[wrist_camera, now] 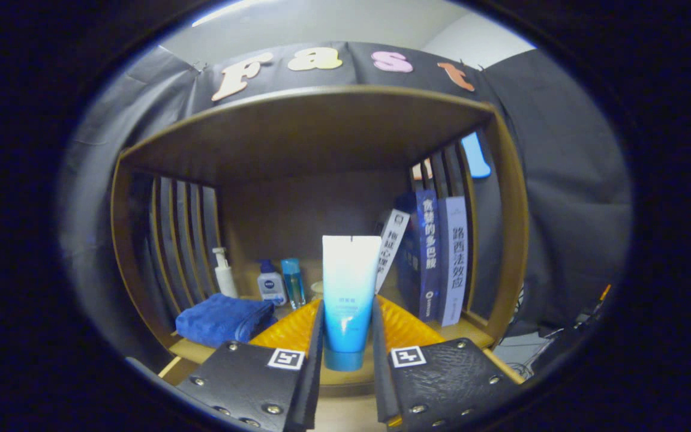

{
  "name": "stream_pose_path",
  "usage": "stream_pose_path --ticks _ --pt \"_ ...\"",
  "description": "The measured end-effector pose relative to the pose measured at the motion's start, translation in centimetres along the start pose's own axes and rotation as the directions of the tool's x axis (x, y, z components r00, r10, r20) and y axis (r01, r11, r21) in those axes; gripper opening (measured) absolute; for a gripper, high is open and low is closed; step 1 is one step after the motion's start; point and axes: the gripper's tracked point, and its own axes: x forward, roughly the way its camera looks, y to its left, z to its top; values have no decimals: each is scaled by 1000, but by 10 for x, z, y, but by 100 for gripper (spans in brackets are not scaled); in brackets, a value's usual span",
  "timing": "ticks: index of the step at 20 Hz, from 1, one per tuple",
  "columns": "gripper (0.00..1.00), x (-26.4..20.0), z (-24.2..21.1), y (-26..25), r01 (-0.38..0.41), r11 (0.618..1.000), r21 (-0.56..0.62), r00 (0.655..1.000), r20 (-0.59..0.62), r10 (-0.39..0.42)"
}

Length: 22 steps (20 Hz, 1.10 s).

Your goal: Pull open the drawer, take out the items inside it, and place them on the countertop above the cabinet.

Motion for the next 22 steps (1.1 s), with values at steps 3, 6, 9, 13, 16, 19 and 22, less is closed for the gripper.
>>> stream_pose_path --ticks 3,6,9,13,16,19,22 --pt "38 20 -37 12 -6 1000 2 999 -51 6" --pt "40 45 -80 27 -13 998 54 993 -114 19" --pt "40 61 -97 38 4 999 54 992 -123 2" --pt "40 74 -106 40 23 996 84 989 -145 -11" --pt "40 80 -108 35 35 996 83 989 -147 -23" --pt "43 80 -115 33 44 997 69 983 -180 -31" --pt "80 73 -109 36 35 998 45 983 -179 -26"
